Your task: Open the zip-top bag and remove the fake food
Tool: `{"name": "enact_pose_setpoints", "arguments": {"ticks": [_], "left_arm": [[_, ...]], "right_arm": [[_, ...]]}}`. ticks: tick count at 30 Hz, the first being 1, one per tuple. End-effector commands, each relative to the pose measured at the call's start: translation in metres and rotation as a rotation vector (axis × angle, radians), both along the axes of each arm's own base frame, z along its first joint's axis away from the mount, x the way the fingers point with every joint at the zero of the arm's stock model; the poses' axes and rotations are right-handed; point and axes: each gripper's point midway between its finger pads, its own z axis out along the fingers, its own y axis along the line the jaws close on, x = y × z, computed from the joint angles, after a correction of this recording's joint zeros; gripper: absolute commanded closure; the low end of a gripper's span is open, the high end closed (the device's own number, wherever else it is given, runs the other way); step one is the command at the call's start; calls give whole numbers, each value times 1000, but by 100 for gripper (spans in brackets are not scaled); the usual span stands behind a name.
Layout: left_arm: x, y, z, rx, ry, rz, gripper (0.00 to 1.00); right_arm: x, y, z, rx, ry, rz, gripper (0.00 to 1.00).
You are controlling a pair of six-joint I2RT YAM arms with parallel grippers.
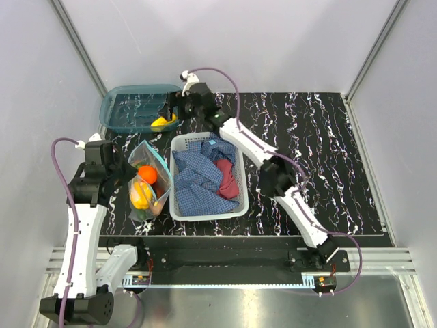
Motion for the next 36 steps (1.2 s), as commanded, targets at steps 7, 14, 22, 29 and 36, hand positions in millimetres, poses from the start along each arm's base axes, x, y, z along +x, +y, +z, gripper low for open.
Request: {"name": "enact_pose_setpoints", "arguments": {"ticks": [7,14,22,29,36], "left_arm": [[4,-12,-3,-27,-59,-70,100],[3,-20,-3,-64,-55,-98,100],[4,-27,3,-97,-57,-126,100],[2,-28,4,-101,-53,-131,100],[6,-31,9,-105,-53,-149,100]], "right_arm": [[-207,-31,105,44,459,477,2],[-272,-37,70,-73,541,534,0],[-277,-54,16,-194,534,477,9],[-278,-65,18,-225,500,470,16],[-283,-67,20,-231,514,496,26]]}}
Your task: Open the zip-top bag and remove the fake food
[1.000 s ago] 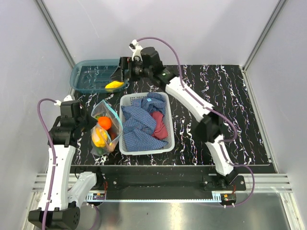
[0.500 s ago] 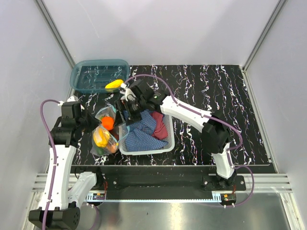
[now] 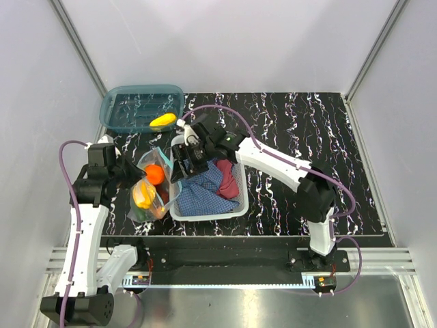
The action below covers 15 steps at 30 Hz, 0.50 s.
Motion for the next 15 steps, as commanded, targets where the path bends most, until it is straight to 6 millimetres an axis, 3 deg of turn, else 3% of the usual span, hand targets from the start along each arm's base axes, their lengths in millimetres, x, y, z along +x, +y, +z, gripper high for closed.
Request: {"name": "enact_pose_setpoints", "arguments": {"ticks": [1,10,11,12,14,15], "left_arm": [[12,-5,26,-19,-77,-28,100],[13,-16,38,-62,-86,-70,100],[14,-17,37,-68,-80,-79,100],[14,-19,38,-68,-80,-88,100],[14,-22,39,-73,-75,-120,100],[13,-21,40,-54,-69,-135,100]], "right_arm": [[-1,1,24,50,-24,19,28],[6,12,2,34,-1,22,34],[7,15,-2,36,12,26,38],[6,16,-2,39,22,27,50],[4,18,5,57,39,32,63],[3,19,9,66,38,32,79]]}}
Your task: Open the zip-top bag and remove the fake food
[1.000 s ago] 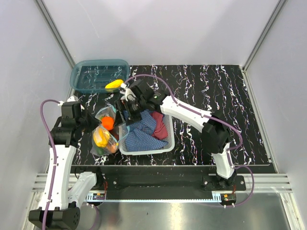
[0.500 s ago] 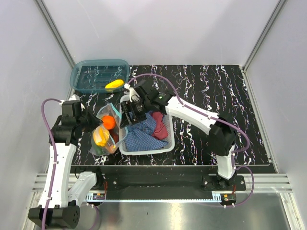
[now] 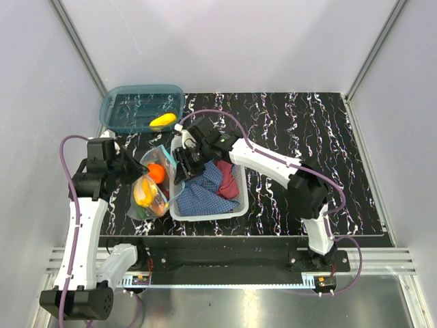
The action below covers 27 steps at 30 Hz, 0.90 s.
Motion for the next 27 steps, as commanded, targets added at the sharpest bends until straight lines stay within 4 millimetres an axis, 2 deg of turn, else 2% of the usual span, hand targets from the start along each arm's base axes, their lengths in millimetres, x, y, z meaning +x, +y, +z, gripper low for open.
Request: {"name": "enact_pose_setpoints", "arguments": {"ticks": [1,3,4,5,7,8,9,12,13,14,15,16,18,22,25,27], "left_arm": [[0,-9,25,-1,-41,-88,98],[-2,-1,34,55,-38,-84,78],[-9,2,34,69,-9,-84,73],[-9,7,50,94,-40,-69,68],[-15,6,67,100,-61,-81,59],[-17,2,77,84,-80,-94,57],[-17,-2,101,65,-134,-101,55],[-17,-21,121,-34,-162,-159,56],[-14,-26,120,-60,-150,-174,62],[-14,-30,117,-81,-133,-187,65],[-12,-29,111,-77,-115,-184,65],[-12,-23,92,-57,-60,-155,66],[-13,-17,70,-37,6,-124,67],[-1,-2,46,57,52,-112,67],[12,-15,41,21,65,-210,67],[13,-28,28,14,132,-282,68]], "right_arm": [[4,11,35,94,-12,11,85],[4,13,54,127,-31,10,93],[3,13,60,139,-33,11,100],[3,15,73,164,-36,11,100],[2,17,83,185,-34,17,100],[2,19,90,198,-29,14,100],[2,20,94,207,-29,16,100],[4,24,101,220,-11,2,100],[2,26,103,225,-1,7,100],[2,29,106,232,20,-2,100],[3,30,109,241,25,-4,100],[3,32,111,248,26,-6,100],[4,33,110,250,38,-14,100],[2,36,109,256,49,-11,100],[1,35,108,253,51,-10,100],[2,35,107,253,49,-9,100]]}}
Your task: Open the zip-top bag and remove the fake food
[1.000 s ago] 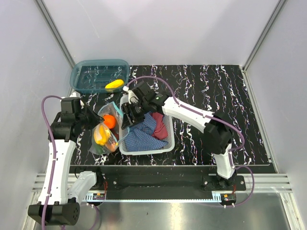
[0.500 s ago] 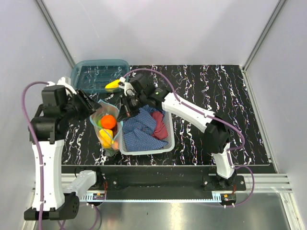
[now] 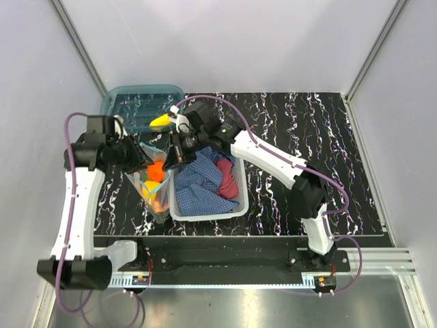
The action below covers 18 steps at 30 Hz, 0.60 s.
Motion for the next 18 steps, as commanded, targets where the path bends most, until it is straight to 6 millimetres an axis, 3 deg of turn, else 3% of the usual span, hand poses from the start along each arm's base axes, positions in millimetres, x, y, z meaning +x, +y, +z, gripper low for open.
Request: {"name": "enact_pose_setpoints", "arguments": {"ticks": [1,7,11,18], "left_arm": [[8,-19,-8,3,14,-159,68],[-12,-23,-43,93,99,-190,61],[-20,-19,-60,140,133,-198,65],[-42,-33,-86,87,197,-253,60]], "right_arm": [[-2,7,26,84,-23,27,100],[-2,8,26,87,-26,35,100],[-2,9,25,85,-23,36,100],[-2,7,21,77,-24,32,100]]}}
